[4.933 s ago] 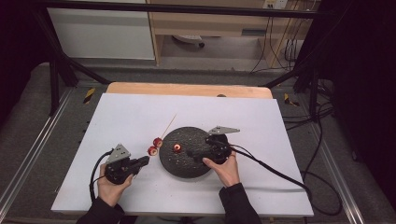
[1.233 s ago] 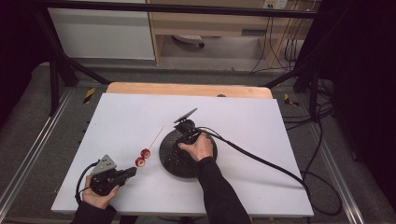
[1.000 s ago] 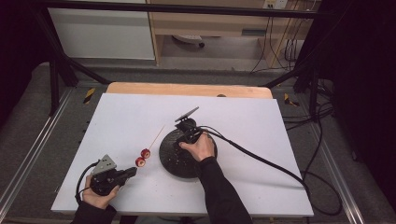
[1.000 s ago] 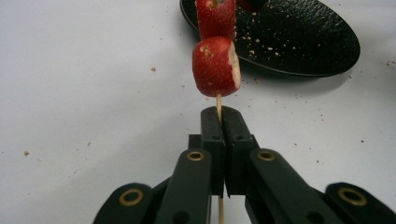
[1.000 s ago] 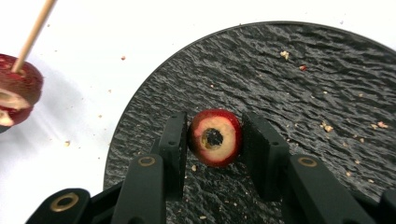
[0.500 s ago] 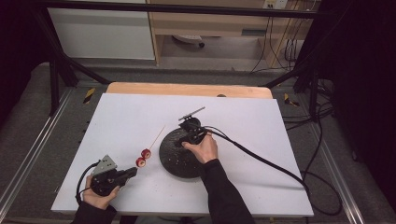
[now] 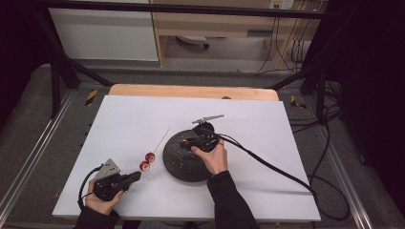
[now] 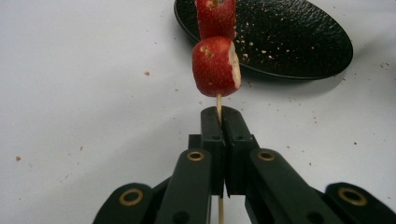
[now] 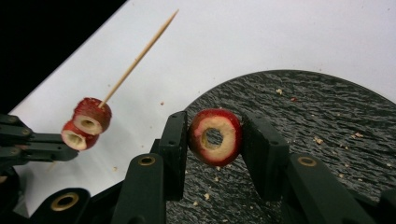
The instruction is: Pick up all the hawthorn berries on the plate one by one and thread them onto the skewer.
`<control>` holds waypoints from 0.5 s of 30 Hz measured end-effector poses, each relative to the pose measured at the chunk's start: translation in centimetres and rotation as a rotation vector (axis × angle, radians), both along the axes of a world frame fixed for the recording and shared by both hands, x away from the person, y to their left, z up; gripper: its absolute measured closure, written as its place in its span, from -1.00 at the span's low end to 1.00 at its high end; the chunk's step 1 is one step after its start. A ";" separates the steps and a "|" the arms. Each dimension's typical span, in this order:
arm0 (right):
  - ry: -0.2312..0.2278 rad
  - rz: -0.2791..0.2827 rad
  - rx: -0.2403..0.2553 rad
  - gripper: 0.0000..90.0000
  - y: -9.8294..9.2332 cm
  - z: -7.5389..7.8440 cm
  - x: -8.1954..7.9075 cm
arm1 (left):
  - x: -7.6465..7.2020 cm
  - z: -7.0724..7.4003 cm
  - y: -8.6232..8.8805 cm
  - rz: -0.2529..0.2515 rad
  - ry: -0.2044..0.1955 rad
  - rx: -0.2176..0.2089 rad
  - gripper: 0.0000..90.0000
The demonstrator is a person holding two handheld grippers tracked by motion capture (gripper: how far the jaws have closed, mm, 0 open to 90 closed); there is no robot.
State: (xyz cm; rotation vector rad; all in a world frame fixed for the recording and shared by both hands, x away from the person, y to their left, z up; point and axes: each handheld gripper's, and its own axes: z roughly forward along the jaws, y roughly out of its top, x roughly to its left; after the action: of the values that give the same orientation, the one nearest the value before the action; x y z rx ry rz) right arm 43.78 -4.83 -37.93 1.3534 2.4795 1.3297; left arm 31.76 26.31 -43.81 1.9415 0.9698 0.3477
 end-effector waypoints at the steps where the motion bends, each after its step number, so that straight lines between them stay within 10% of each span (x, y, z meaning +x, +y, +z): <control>1: -0.002 -0.003 0.008 0.40 -0.2 0.0 -0.2 | 0.0 0.0 0.0 0.000 0.000 0.000 0.96; 15: -0.045 -0.072 0.164 0.40 -2.4 -0.8 -1.8 | -0.3 0.1 -0.6 0.000 -0.012 -0.007 0.96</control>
State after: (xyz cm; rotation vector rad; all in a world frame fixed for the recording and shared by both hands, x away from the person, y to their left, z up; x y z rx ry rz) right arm 42.02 -7.24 -38.76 1.4118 2.3140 1.5585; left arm 31.49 25.74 -43.70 1.9315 0.9618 0.3547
